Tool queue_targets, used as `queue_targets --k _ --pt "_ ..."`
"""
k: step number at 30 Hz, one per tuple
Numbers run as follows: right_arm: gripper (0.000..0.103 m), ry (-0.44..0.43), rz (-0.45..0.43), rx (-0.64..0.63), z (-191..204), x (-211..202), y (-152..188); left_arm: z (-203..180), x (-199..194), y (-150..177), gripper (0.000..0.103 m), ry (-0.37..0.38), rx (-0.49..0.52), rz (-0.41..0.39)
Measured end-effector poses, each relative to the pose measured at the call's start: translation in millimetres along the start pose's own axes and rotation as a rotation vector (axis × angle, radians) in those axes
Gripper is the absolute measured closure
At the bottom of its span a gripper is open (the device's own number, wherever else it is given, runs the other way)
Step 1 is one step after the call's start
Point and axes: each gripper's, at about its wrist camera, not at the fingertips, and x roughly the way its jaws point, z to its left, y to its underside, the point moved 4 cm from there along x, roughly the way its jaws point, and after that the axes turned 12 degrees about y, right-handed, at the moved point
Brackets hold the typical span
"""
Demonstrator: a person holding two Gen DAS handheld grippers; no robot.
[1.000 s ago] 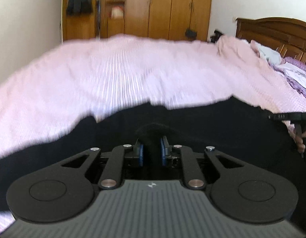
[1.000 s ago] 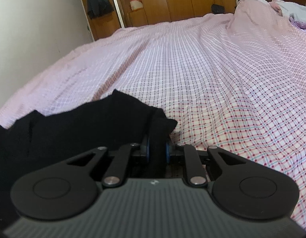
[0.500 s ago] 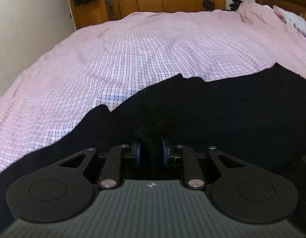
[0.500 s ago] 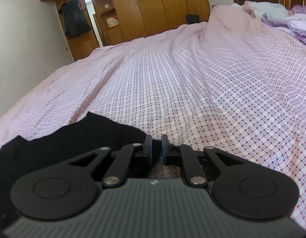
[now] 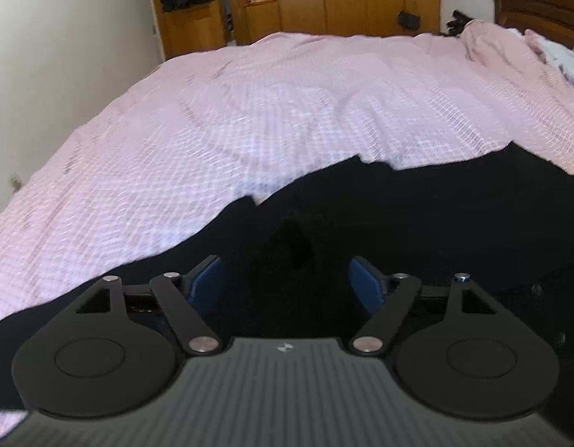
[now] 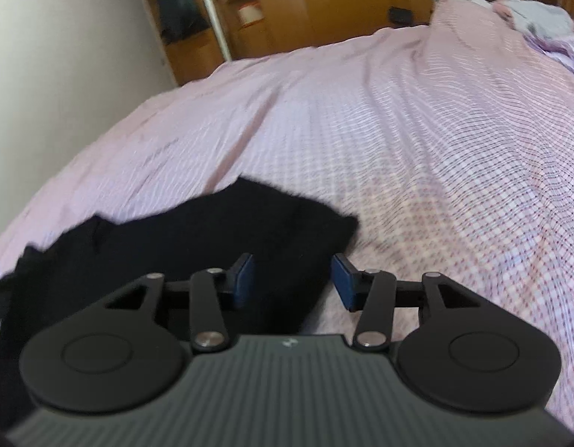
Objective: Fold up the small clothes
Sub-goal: 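Grasp the other sleeve cuff with the left tool and lift it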
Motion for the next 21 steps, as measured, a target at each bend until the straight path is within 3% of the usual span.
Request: queue_targets --k 6,11,21 --pt "0.053 -0.038 0.021 -0.041 24.5 -35.3 18.3 22.4 -36.6 24.7 0.017 -0.045 -0.078 0.012" --pt "0.053 -0.053 0.026 -0.067 40.3 -66.1 37.7 45.4 -54.9 47.5 0.01 -0.133 -0.124 0.035" --pt "0.051 -0.014 0.025 -0.096 53.0 -104.2 78.2 117.9 -75.2 85.7 0.009 -0.226 -0.389 0.007"
